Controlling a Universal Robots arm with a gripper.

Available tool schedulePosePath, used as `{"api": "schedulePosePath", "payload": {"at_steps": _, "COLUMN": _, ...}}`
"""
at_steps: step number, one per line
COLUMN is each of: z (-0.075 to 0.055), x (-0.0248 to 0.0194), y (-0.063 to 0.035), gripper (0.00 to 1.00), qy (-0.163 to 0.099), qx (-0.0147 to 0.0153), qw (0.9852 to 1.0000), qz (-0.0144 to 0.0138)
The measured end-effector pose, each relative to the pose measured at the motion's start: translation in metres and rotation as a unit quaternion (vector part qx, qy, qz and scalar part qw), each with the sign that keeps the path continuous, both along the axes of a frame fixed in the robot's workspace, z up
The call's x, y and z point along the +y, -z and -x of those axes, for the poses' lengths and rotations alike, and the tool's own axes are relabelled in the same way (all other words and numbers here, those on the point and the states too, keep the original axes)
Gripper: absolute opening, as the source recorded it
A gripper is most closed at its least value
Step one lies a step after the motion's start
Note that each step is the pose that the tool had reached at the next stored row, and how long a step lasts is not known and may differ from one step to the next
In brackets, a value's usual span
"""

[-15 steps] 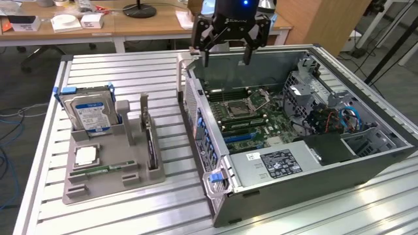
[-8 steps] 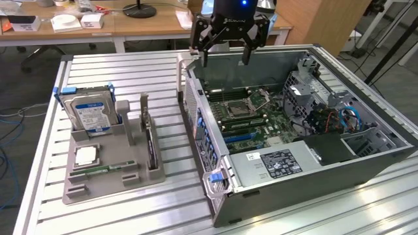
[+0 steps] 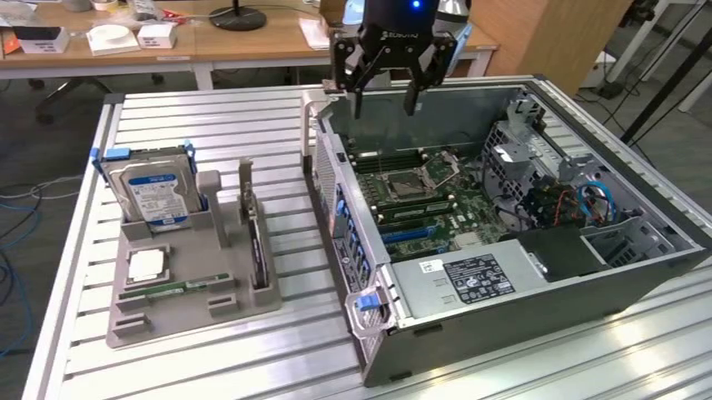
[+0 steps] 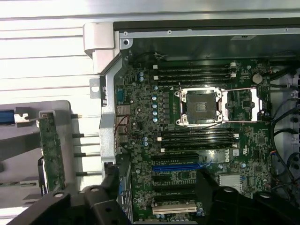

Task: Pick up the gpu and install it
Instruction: 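Reach for the gpu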

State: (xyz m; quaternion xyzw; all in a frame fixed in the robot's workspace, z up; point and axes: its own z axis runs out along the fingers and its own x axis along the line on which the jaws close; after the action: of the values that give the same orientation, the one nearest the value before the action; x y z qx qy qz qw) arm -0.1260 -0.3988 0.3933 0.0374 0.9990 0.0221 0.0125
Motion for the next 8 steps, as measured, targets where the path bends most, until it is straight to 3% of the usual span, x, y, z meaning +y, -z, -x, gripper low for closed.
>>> {"api": "schedulePosePath", "payload": {"at_steps": 1, "z": 0.0, "x": 0.0, "y": 0.0, "gripper": 0.73, "qy": 0.0, "qx": 0.0, "qw": 1.0, "qz": 0.0}}
{"api": "schedulePosePath", "payload": {"at_steps": 3, "z": 0.0, "x": 0.0, "y": 0.0, "gripper": 0.62, "qy": 0.0, "qx": 0.0, "qw": 1.0, "qz": 0.0}}
{"api": "schedulePosePath", "payload": {"at_steps": 4, "z": 0.0, "x": 0.0, "y": 0.0, "gripper": 0.62, "qy": 0.0, "qx": 0.0, "qw": 1.0, "qz": 0.0}}
{"api": "schedulePosePath", "payload": {"at_steps": 8, "z": 0.0, "x": 0.0, "y": 0.0, "gripper": 0.44, "qy": 0.0, "qx": 0.0, "qw": 1.0, "qz": 0.0}}
